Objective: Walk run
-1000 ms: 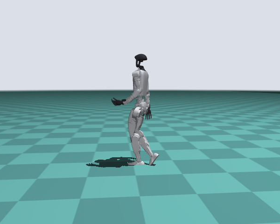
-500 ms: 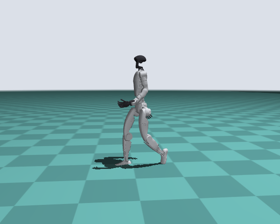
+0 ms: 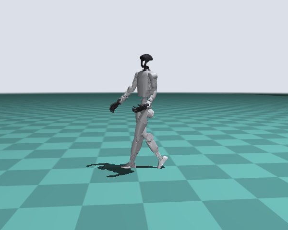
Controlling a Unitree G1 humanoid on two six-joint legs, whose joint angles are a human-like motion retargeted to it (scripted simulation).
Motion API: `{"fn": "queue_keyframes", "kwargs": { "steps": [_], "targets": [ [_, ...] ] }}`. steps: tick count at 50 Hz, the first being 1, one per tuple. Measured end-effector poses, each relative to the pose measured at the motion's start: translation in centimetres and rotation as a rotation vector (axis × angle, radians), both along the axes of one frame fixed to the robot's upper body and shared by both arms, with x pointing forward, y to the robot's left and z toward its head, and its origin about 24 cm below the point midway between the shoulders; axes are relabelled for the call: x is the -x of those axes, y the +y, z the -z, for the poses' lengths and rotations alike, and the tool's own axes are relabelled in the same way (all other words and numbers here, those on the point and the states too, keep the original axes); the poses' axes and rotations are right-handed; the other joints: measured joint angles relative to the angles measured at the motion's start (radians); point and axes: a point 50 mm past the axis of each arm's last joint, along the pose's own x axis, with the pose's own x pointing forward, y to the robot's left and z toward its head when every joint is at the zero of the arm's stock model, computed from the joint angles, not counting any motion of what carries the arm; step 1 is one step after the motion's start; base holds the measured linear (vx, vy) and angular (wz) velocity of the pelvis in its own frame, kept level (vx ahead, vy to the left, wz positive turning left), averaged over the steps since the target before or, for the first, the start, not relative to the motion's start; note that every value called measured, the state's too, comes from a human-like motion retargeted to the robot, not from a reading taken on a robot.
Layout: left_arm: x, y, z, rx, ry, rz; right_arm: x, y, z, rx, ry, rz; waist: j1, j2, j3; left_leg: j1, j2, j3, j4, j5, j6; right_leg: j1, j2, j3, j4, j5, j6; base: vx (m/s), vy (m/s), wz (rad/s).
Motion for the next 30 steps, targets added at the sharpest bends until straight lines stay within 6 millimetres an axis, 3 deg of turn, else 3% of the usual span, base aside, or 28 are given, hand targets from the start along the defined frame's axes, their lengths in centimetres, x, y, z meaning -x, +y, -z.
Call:
{"fn": "queue_keyframes", "kwargs": {
  "steps": [2,5,7,9,13,18,20,22,23,25,27,28,30],
  "targets": [
    [0.0,0.4,0.0,-0.011,0.003,-0.010,3.8,1.8,2.7,-0.049,0.178,-0.074,-0.043,-0.003,-0.002,0.015,-0.005,-0.124,0.088,-0.053,0.000,-0.090,0.029,0.090,0.260,0.143,-0.001,1.48,-0.14,0.83],
    [-1.8,0.4,-0.6,-0.019,-0.040,0.022,10.2,3.0,5.3,-0.108,0.437,-0.134,-0.081,-0.025,0.032,0.141,-0.034,-0.056,0.135,-0.139,0.000,-0.238,-0.052,0.083,0.706,0.143,-0.033,0.99,-0.02,1.01],
    [-3.3,0.1,-1.3,-0.030,-0.080,0.055,15.0,4.4,6.5,-0.157,0.590,-0.141,-0.075,0.075,0.017,0.205,0.049,-0.116,0.065,-0.137,0.000,-0.303,0.068,0.093,0.624,0.127,-0.050,1.01,0.13,0.43],
    [-4.9,-0.5,-2.0,-0.027,-0.123,0.085,20.0,5.4,7.0,-0.199,0.732,-0.127,-0.083,0.124,0.011,0.242,0.068,-0.160,0.036,-0.146,0.000,-0.399,0.096,0.116,0.609,0.025,-0.069,0.90,0.04,0.97],
    [-7.4,-1.2,-3.9,-0.047,-0.236,0.158,29.3,8.4,6.3,-0.336,0.982,-0.085,-0.204,0.165,0.009,0.326,0.055,-0.276,-0.004,-0.171,-0.008,-0.582,0.000,0.089,0.514,-0.178,-0.099,0.97,-0.11,2.01],
    [-9.5,-0.5,-6.0,-0.077,-0.342,0.203,38.0,11.5,3.5,-0.498,1.266,-0.053,-0.341,0.132,0.026,0.447,-0.012,-0.380,-0.013,-0.228,-0.030,-0.683,-0.158,0.086,0.092,-0.230,-0.034,0.94,-0.28,1.40],
    [-9.8,0.0,-6.3,-0.091,-0.358,0.208,40.3,12.4,2.3,-0.552,1.358,-0.034,-0.386,0.118,0.052,0.521,-0.019,-0.419,-0.012,-0.249,-0.051,-0.707,-0.166,0.148,-0.075,-0.267,-0.016,0.86,-0.37,1.01],
    [-9.7,0.5,-6.3,-0.106,-0.355,0.201,41.8,13.0,1.4,-0.603,1.427,-0.012,-0.389,0.105,0.070,0.590,-0.017,-0.425,-0.014,-0.245,-0.086,-0.717,-0.160,0.214,-0.198,-0.317,0.100,1.28,-0.59,0.13],
    [-9.4,0.6,-6.1,-0.112,-0.347,0.197,42.3,13.1,1.0,-0.624,1.451,0.002,-0.379,0.104,0.069,0.613,-0.013,-0.416,-0.011,-0.229,-0.109,-0.724,-0.166,0.181,-0.230,-0.326,0.122,1.10,-0.46,-0.09],
    [-8.7,0.9,-5.5,-0.111,-0.316,0.186,42.9,13.1,0.6,-0.649,1.482,0.033,-0.402,0.116,0.061,0.642,0.006,-0.429,0.021,-0.167,-0.165,-0.719,-0.143,0.177,-0.206,-0.307,0.052,1.01,-0.40,0.27],
    [-7.5,1.1,-4.6,-0.095,-0.268,0.164,42.4,12.6,0.9,-0.634,1.477,0.058,-0.425,0.123,0.029,0.642,0.016,-0.442,0.069,-0.017,-0.256,-0.716,-0.147,0.105,-0.120,-0.325,0.002,1.21,-0.51,0.57],
    [-6.8,1.0,-4.0,-0.085,-0.241,0.159,42.0,12.4,1.1,-0.618,1.461,0.072,-0.450,0.128,0.015,0.642,0.020,-0.476,0.109,0.096,-0.308,-0.703,-0.169,0.030,-0.099,-0.264,0.002,1.22,-0.52,0.88],
    [-5.0,0.7,-2.8,-0.063,-0.183,0.156,40.7,12.0,1.9,-0.585,1.402,0.097,-0.468,0.147,-0.012,0.607,0.029,-0.513,0.239,0.354,-0.452,-0.684,-0.114,0.213,-0.032,-0.257,-0.031,1.39,-0.62,0.71]
  ]
}}
